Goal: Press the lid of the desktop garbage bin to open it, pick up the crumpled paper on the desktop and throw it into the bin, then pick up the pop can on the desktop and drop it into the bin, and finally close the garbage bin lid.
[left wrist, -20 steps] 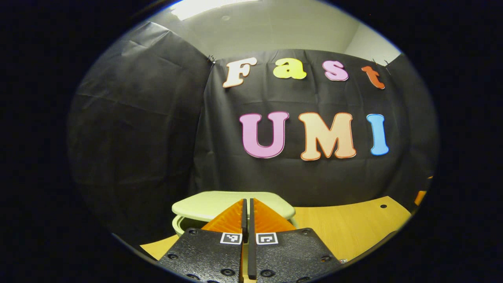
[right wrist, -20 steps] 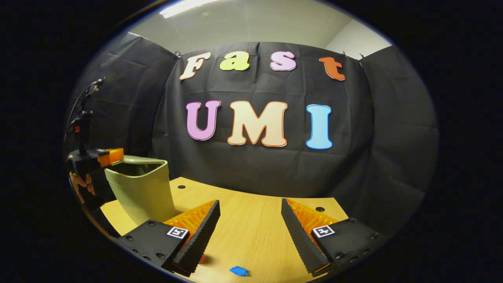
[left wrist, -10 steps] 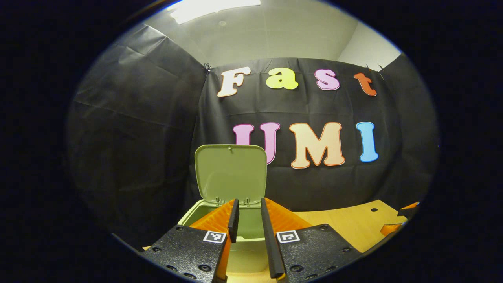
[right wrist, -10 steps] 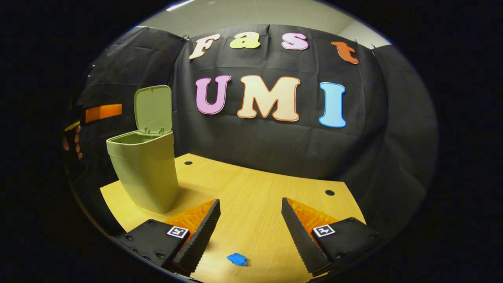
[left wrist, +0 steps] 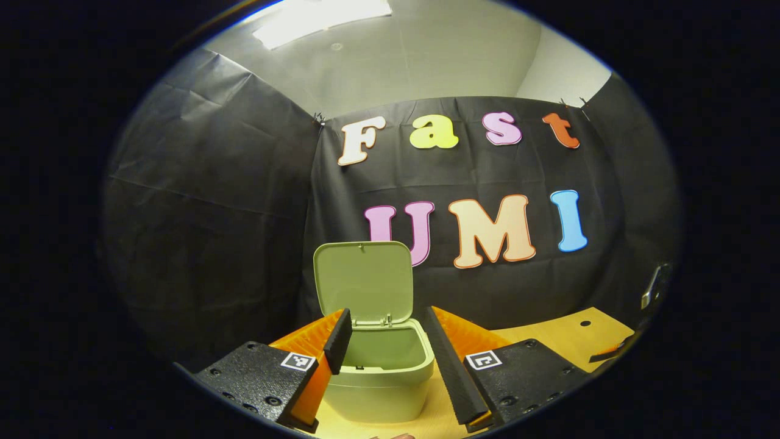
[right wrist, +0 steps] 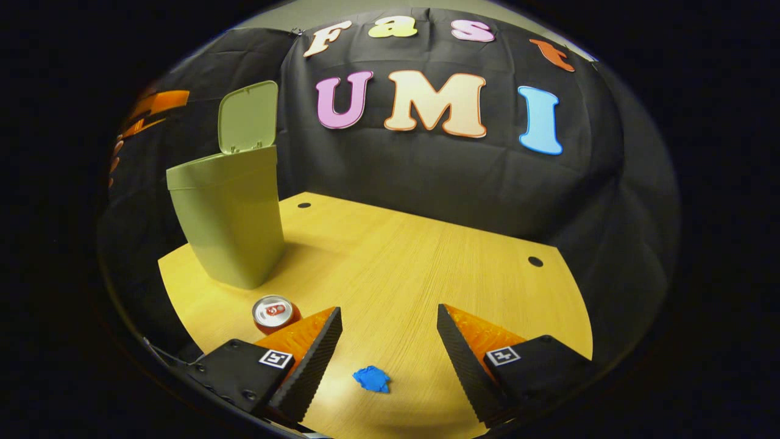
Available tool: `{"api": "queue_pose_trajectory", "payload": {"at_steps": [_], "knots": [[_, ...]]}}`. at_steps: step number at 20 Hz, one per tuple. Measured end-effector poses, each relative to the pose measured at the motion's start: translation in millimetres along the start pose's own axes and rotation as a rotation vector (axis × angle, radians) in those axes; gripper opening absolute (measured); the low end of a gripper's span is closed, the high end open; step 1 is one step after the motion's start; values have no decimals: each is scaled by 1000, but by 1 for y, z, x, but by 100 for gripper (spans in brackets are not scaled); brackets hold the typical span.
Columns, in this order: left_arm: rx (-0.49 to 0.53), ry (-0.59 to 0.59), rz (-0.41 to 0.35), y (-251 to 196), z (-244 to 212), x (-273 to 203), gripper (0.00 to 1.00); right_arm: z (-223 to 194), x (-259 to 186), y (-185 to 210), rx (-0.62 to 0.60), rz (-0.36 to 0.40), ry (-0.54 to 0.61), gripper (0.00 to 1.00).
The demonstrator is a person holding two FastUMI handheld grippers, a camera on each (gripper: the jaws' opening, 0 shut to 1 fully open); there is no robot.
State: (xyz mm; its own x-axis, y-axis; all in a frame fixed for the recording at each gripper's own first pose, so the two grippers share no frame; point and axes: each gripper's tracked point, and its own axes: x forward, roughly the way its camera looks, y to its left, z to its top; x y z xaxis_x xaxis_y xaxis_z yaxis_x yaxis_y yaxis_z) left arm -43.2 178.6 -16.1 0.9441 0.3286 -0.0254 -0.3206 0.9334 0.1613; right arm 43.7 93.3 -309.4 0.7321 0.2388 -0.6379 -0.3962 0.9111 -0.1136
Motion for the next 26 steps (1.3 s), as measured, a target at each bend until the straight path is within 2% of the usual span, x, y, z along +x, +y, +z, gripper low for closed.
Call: {"api": "queue_pose_trajectory", "payload": {"at_steps": [9, 13, 15, 17, 20, 21, 23, 24, 26], "knots": [[23, -7, 44, 13, 11, -22, 75, -88, 30, 10, -44, 46, 231, 97], [46, -4, 63, 18, 11, -29, 75, -105, 34, 17, -69, 74, 284, 95], [47, 3, 68, 20, 9, -32, 75, -111, 38, 19, -60, 85, 301, 88], [46, 5, 74, 22, 10, -34, 75, -118, 39, 21, -41, 93, 326, 73], [48, 9, 83, 25, 8, -38, 75, -126, 40, 23, 16, 106, 358, 23], [49, 11, 84, 26, 7, -38, 75, -124, 39, 26, 35, 117, 354, 17], [48, 16, 84, 27, 5, -40, 75, -115, 38, 24, 30, 118, 328, 14], [46, 17, 84, 28, 4, -40, 75, -106, 36, 23, 20, 111, 305, 17], [36, 17, 84, 29, 3, -41, 75, -81, 31, 22, 12, 106, 252, 17]]}}
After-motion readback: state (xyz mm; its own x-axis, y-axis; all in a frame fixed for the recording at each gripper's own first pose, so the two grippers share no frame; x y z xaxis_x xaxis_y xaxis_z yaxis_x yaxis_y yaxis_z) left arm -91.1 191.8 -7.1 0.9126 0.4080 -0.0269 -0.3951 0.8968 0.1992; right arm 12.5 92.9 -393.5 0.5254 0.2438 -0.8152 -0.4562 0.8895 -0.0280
